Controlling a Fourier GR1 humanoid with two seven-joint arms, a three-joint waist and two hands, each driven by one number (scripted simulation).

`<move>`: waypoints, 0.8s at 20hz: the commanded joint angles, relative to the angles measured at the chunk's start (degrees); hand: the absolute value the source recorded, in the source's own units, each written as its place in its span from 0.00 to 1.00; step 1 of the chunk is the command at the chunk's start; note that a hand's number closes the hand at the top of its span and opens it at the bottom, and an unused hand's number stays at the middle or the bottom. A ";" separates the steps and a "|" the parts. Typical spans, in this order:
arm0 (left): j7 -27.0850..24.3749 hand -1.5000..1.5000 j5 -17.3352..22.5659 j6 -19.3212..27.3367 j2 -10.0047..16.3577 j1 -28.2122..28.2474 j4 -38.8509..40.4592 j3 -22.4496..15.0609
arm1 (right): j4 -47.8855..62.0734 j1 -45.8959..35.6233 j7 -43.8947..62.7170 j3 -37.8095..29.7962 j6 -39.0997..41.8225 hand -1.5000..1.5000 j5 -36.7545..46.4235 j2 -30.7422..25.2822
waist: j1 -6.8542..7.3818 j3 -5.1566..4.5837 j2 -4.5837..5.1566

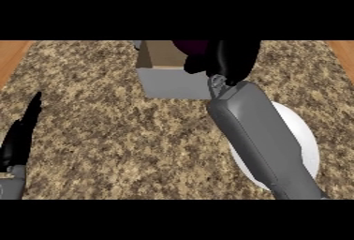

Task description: Pick the eggplant from the plate and place it in the cardboard box

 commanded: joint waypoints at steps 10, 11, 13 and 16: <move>0.05 0.50 -0.06 -2.13 1.13 -2.87 1.02 0.96 | 35.64 -15.82 -9.95 -17.24 -19.96 1.00 -7.66 -1.58 | 2.13 0.05 0.88; 0.21 0.50 0.01 -2.57 1.31 -3.91 1.74 1.04 | 38.50 -15.31 -9.97 -17.27 -22.57 1.00 -6.82 -0.60 | 1.95 0.04 0.94; -0.52 0.50 0.20 -3.10 1.89 -5.70 2.49 1.40 | 43.47 -16.97 -12.15 -18.38 -23.23 1.00 -7.12 -1.48 | 2.86 0.02 1.49; -0.32 0.50 -0.89 -1.55 -0.19 -5.26 3.19 0.41 | 48.20 -16.90 -10.41 -20.10 -28.41 1.00 -5.89 -1.69 | 2.42 0.02 1.40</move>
